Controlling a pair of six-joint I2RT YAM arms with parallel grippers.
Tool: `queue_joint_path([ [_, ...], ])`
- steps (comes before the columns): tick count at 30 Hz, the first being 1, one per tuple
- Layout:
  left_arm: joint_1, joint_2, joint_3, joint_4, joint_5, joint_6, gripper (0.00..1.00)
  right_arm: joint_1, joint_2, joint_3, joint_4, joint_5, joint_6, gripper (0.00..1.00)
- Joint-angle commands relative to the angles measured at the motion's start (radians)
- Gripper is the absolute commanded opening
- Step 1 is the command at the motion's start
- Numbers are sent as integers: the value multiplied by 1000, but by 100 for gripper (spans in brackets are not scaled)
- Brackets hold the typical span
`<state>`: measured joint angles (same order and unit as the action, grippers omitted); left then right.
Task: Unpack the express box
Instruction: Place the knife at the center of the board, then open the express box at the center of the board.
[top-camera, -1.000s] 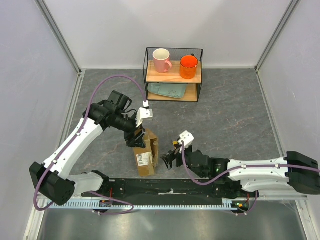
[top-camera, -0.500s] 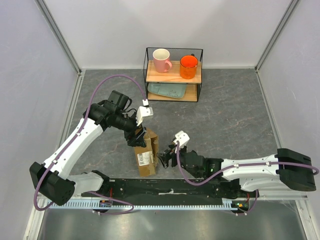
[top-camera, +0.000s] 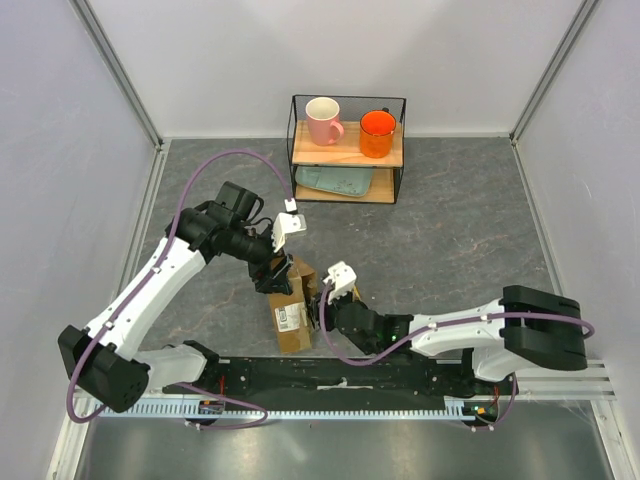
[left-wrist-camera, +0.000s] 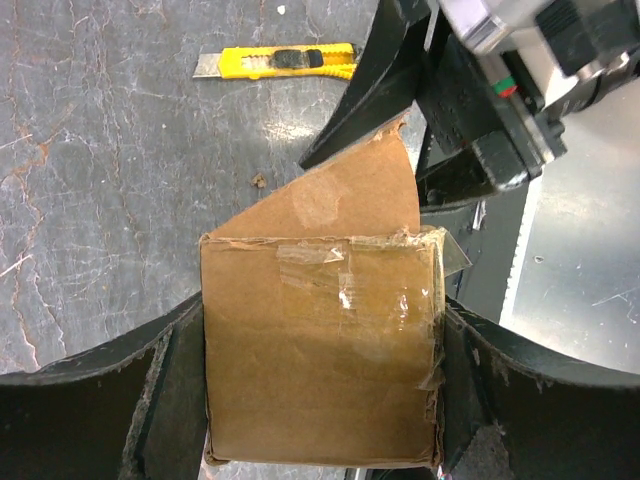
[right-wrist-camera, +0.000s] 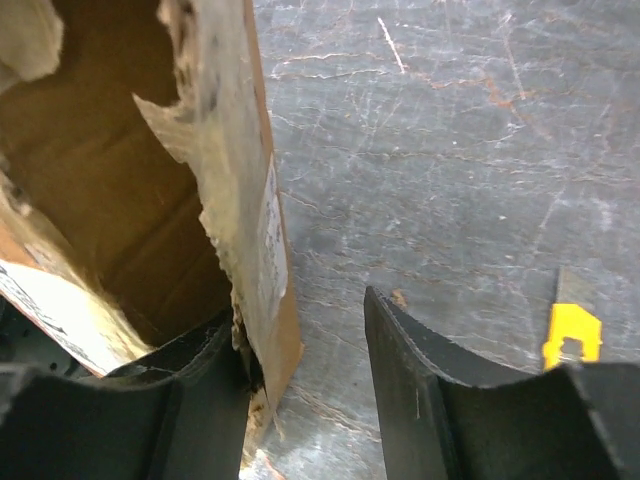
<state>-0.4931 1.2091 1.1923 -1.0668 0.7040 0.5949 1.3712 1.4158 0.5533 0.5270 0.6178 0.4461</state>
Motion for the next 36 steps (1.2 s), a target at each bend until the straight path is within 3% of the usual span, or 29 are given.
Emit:
queue_joint_path([
  [1,-2,-29,0,54,-58,-76,46,3,63,85,-47,0,86,50],
  [3,-2,-28,-11,93,-119,-105,45,8,92,114,-105,0,115,45],
  [9,1,-34,-43,179,-219,-155,43,31,159,137,-125,-49,149,43],
  [14,8,-28,-27,180,-213,-167,43,37,215,149,-143,-61,178,55],
  [18,16,-23,-20,186,-222,-170,43,37,215,137,-147,-70,189,57],
  [24,50,-22,-13,183,-164,-155,42,35,172,70,-125,-52,221,26],
  [31,65,1,53,-36,0,63,43,32,54,-58,-70,-39,175,25],
  [36,65,15,96,-264,92,336,43,6,2,-95,-36,-32,103,28],
])
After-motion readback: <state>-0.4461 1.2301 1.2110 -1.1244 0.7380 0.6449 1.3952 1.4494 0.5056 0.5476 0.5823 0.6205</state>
